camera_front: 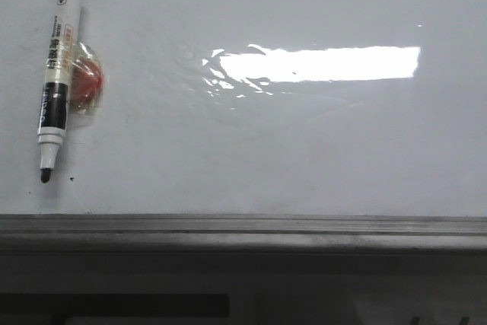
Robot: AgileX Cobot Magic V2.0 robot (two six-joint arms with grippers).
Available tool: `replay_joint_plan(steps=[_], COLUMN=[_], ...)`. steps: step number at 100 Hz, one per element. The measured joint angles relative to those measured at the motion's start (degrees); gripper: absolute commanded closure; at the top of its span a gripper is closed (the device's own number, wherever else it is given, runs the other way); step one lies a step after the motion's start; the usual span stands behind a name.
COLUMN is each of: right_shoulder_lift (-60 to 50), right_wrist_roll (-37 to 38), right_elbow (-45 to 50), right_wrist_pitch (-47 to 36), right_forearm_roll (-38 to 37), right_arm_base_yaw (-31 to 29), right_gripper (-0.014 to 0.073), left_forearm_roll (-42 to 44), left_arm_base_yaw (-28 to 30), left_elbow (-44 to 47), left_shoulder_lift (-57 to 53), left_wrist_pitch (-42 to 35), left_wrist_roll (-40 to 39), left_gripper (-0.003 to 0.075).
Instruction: Write number 6 on whiteboard
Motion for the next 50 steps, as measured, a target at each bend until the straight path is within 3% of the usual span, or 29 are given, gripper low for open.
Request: replay_joint_plan(steps=[23,50], right_shoulder_lift=[3.25,15.12], right_wrist_roll=[0.25,0.25], right_elbow=[-0.8,-9.34], right_wrist_pitch=[6.81,11.76], right_forearm_roll=[5.4,5.81], right_arm_base_yaw=[0.0,0.0], right_gripper=[0.0657,0.0657], left_forearm_roll=[-0.23,-0.13], left_arm_base_yaw=[0.0,0.0], left_elbow=[-0.89,-13.21], left_shoulder_lift=[1.11,12.52], left_wrist_pitch=[0.73,7.44], left_wrist_roll=[0.0,0.69], left_gripper=[0.074,0.0739])
